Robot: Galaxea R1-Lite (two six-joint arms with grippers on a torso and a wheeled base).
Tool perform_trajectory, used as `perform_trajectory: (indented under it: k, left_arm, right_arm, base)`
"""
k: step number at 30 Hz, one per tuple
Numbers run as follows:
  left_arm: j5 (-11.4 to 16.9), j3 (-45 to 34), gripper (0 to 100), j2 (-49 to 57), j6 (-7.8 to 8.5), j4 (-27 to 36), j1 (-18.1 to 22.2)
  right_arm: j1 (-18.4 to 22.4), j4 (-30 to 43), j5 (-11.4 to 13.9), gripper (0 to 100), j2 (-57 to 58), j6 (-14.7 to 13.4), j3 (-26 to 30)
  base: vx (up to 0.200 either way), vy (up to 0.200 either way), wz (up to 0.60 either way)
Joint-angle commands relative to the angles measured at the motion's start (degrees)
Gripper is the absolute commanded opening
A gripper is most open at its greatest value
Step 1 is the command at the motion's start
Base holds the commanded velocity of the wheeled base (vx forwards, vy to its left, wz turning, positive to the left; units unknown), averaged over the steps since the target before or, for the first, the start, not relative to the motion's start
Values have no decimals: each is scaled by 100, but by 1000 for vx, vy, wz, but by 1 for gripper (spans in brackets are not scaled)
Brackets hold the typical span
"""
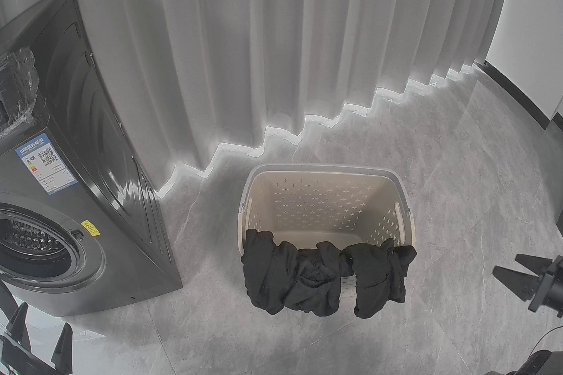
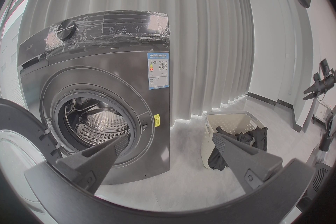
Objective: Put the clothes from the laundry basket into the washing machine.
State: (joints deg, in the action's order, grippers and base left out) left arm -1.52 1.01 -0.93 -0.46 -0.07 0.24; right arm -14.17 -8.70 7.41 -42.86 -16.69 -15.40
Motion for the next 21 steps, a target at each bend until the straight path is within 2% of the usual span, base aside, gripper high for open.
perform_trajectory:
  k: [1,10,12,14,21]
  left_arm:
    - [-6,-92,100,57,-6,-1,2]
    - [-6,-92,100,57,-15,7,2]
    - [-6,-92,100,57,-15,7,2]
    - [-6,-92,100,57,-24,7,2]
    - [-6,-92,100,66,-6,7,2]
  right_arm:
    - [-130,-1380,138,100,-2824,-186,-209]
    - [-165,-1995,129,100,-4195,-238,-368]
    - [-165,-1995,129,100,-4195,-238,-368]
    - [-157,-2390,120,100,-4740,-353,-394]
    - [-218,-3111,120,100,-5540,-774,-438]
  base:
    - [0,0,0]
    - [0,0,0]
    - [0,0,0]
    - [0,0,0]
    - [0,0,0]
